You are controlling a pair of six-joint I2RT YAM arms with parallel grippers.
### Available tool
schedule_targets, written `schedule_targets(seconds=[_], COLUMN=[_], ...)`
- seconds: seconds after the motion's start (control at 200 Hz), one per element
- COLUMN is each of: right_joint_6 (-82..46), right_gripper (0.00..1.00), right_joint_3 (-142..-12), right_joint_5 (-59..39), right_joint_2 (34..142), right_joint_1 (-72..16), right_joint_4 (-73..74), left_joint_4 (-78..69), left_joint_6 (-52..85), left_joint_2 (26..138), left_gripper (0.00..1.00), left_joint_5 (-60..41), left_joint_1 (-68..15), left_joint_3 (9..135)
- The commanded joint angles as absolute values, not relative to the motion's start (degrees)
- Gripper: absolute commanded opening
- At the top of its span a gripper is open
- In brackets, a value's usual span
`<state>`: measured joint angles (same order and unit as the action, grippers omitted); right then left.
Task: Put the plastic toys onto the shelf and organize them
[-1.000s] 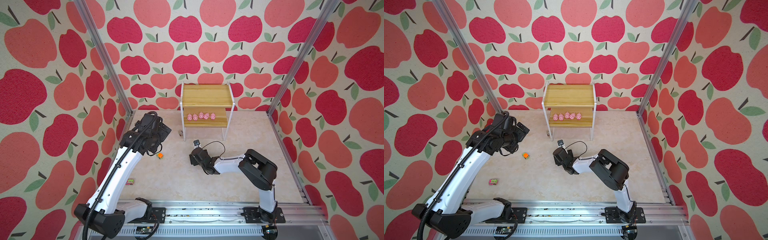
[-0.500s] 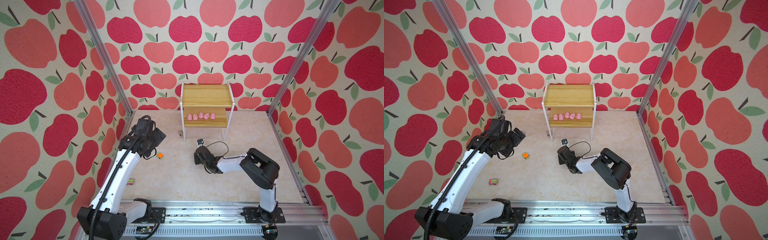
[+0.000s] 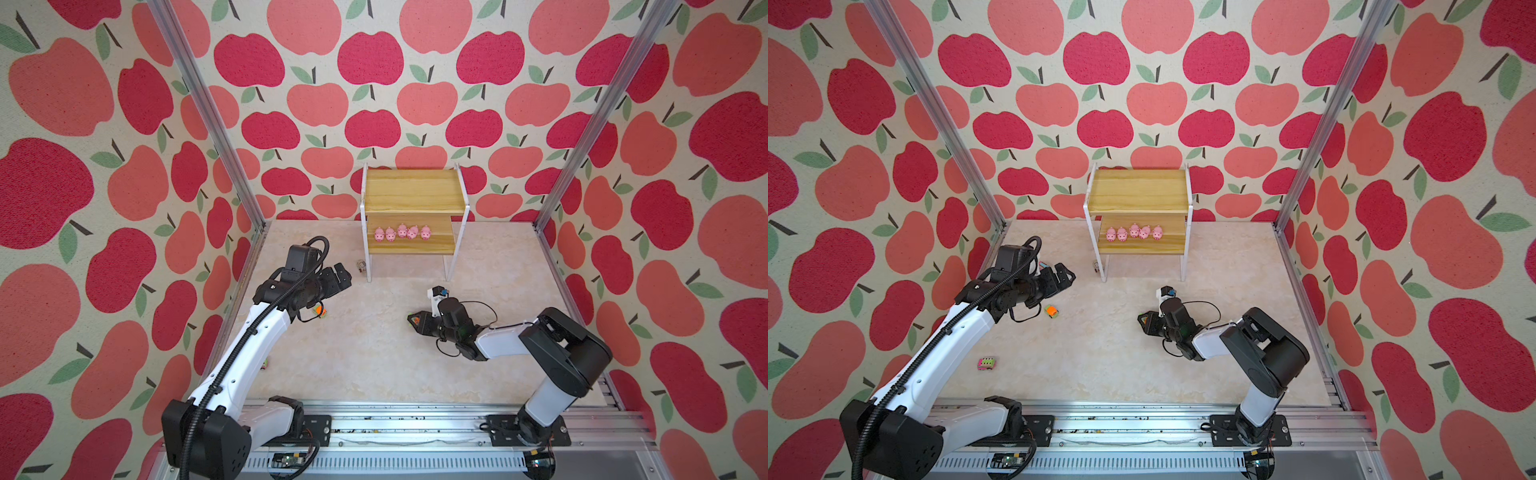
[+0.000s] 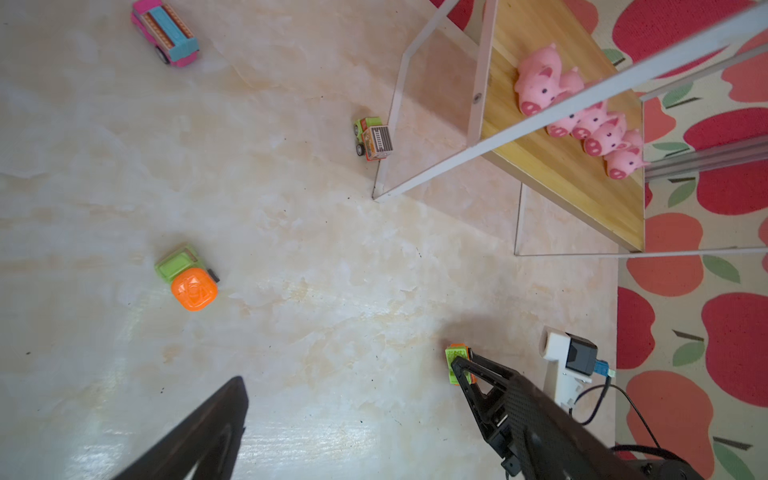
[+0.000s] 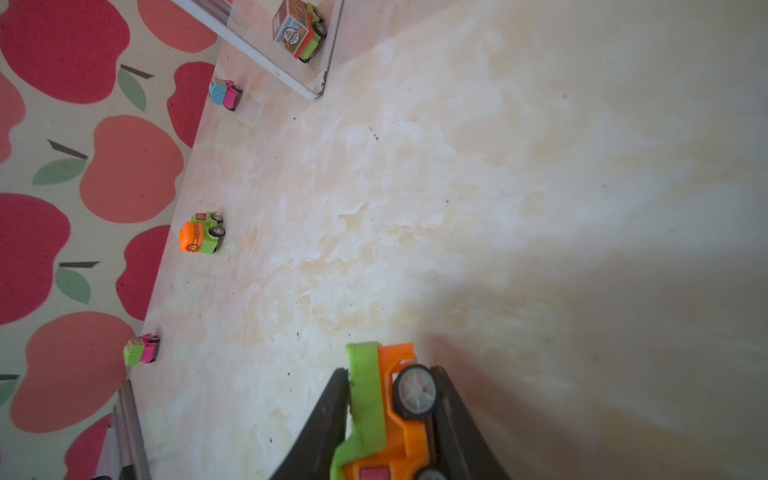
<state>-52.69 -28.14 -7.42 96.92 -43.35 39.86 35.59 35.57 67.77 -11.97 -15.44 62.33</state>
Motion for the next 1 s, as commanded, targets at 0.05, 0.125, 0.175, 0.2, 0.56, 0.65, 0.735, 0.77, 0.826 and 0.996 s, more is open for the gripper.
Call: schedule_targets(seconds=[0.05,0.125,0.175,0.2,0.56,0.65,0.735,0.77,0.826,0.996], right_joint_6=[-68.4,-71.2,-71.7,-71.7,-34.6,-25.7,-18.8,-16.2,-12.2,-8.2], right_gripper=[0.34,0.43,0.5,0.53,0.66,0.66,0.64,0.64,0.63,0.62], right_joint_3=[-19.7,-15.4,-13.4,-12.6,-24.0,-26.8,-29.8,-31.2,-34.0,-38.6], right_joint_5=[-10.5,-8.9,-8.1,-7.7,1.4,1.1,0.2,0.2,1.1,-1.5], right_joint_2=[96.0,95.6,94.5,93.6,67.8,64.8,63.1,62.9,63.1,65.9], right_joint_1=[-38.9,-36.5,-34.9,-34.1,-31.3,-31.7,-32.6,-33.3,-34.2,-34.8], right_joint_4=[50.1,53.7,54.3,53.7,6.0,-1.7,-8.6,-11.5,-16.1,-18.2], left_joint_4=[30.2,28.9,28.5,28.3,24.4,21.8,21.6,21.7,22.0,20.4], left_joint_6=[31.6,31.5,31.5,31.4,19.6,14.5,9.8,7.8,4.8,1.8], left_joint_2=[67.5,67.3,67.6,67.7,68.9,69.3,70.5,71.0,71.6,71.5], left_gripper=[0.99,0.99,0.99,0.99,0.99,0.99,0.99,0.99,0.99,0.99], left_joint_5=[-14.2,-13.7,-13.8,-13.8,-18.8,-24.9,-28.9,-29.8,-30.8,-30.5], left_joint_1=[-16.8,-17.5,-18.0,-18.2,-20.3,-21.3,-22.9,-23.7,-24.9,-26.5], left_joint_3=[61.3,61.0,61.0,61.1,60.4,58.8,58.4,58.2,58.0,56.0])
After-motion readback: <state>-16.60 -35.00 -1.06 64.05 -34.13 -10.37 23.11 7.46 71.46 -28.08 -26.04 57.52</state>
